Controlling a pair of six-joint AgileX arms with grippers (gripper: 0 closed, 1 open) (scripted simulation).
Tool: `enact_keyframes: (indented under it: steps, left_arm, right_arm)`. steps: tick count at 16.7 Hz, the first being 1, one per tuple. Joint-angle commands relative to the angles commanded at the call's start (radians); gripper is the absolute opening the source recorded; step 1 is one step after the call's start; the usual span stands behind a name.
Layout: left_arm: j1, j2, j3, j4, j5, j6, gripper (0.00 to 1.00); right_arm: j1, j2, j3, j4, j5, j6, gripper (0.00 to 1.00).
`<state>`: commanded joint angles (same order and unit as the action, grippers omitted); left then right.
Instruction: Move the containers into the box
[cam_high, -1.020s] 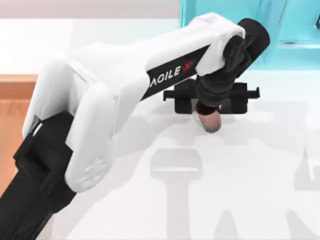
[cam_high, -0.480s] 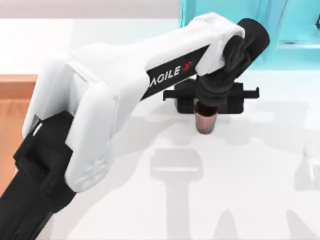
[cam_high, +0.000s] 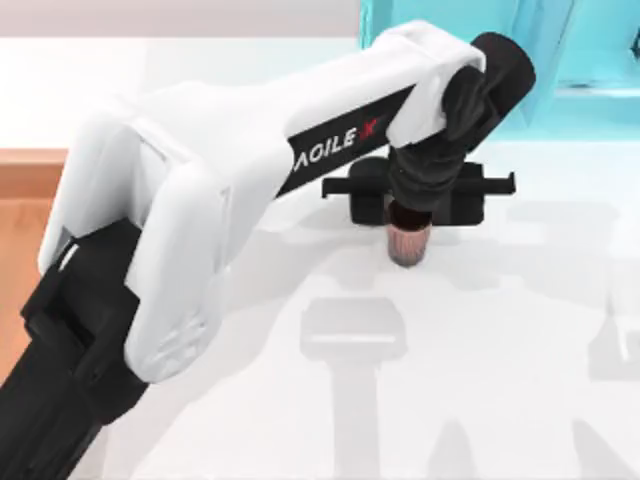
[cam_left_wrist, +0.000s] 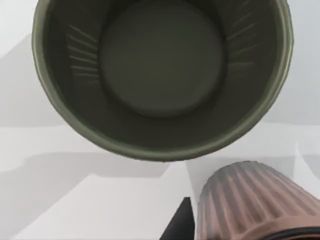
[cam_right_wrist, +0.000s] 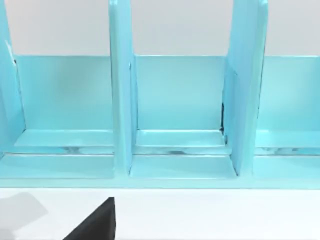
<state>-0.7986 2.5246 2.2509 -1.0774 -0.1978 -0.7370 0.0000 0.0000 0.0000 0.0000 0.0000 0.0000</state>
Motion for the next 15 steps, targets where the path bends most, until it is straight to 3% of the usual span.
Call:
enact_keyframes:
  steps: [8, 15]
  left_arm:
    - [0.139, -0.314, -0.194, -0.089, 0.028, 0.135, 0.0]
    - [0.161, -0.347, -0.22, -0.095, 0.033, 0.162, 0.0]
  right_arm:
    - [0.0, 0.0, 0.0, 0.0, 0.0, 0.0, 1.0]
    - [0.0, 0.0, 0.0, 0.0, 0.0, 0.0, 1.0]
